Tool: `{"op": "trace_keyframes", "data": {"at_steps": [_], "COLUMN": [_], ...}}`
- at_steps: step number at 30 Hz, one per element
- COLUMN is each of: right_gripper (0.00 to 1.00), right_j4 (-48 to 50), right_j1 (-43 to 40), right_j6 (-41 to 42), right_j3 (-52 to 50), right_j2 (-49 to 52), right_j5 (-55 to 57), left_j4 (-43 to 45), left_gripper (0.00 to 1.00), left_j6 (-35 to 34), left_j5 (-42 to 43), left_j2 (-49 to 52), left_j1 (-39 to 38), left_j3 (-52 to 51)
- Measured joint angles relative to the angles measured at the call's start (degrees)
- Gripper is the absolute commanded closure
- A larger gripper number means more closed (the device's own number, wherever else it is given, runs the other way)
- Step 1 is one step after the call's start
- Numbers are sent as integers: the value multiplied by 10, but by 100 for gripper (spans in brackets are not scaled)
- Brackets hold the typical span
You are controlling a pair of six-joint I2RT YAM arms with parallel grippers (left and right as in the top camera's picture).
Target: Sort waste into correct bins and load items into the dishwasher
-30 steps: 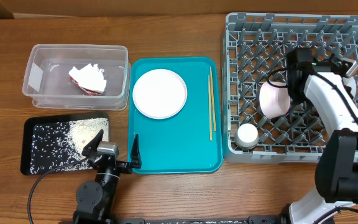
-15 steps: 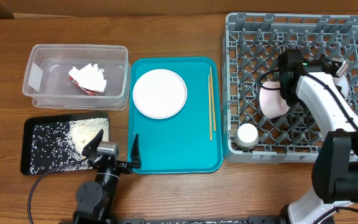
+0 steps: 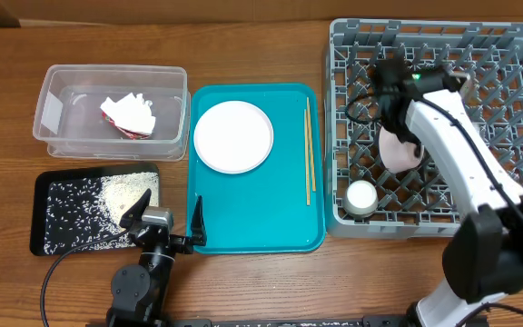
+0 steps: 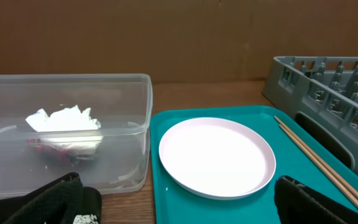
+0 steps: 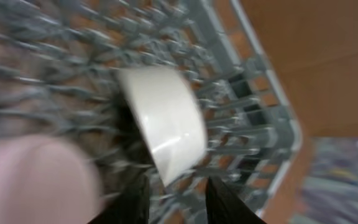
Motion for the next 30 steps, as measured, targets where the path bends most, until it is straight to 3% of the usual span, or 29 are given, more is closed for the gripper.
{"op": "trace_keyframes", "data": {"at_steps": [2, 5, 8, 14, 22, 30], "right_gripper": [22, 27, 30, 31, 48, 50], "right_j4": [-5, 5, 45, 80, 221, 304], "right_j1": [26, 48, 73, 135, 231, 215], "right_j6": [5, -3, -65, -137, -157, -154], "right_j3": [40, 71, 94, 82, -49, -120], "right_j2": [-31, -67, -108, -104, -42, 56], "right_j5": [-60, -131, -283, -509, -502, -447], "left_j4": [0, 0, 0, 0, 0, 0], "left_gripper": [0, 0, 0, 0, 0, 0], "left_j6": [0, 0, 0, 0, 0, 0], "left_j5": [0, 0, 0, 0, 0, 0], "left_j2": [0, 0, 0, 0, 0, 0], "left_j1": [0, 0, 0, 0, 0, 0], "left_j3": [0, 0, 0, 0, 0, 0]}}
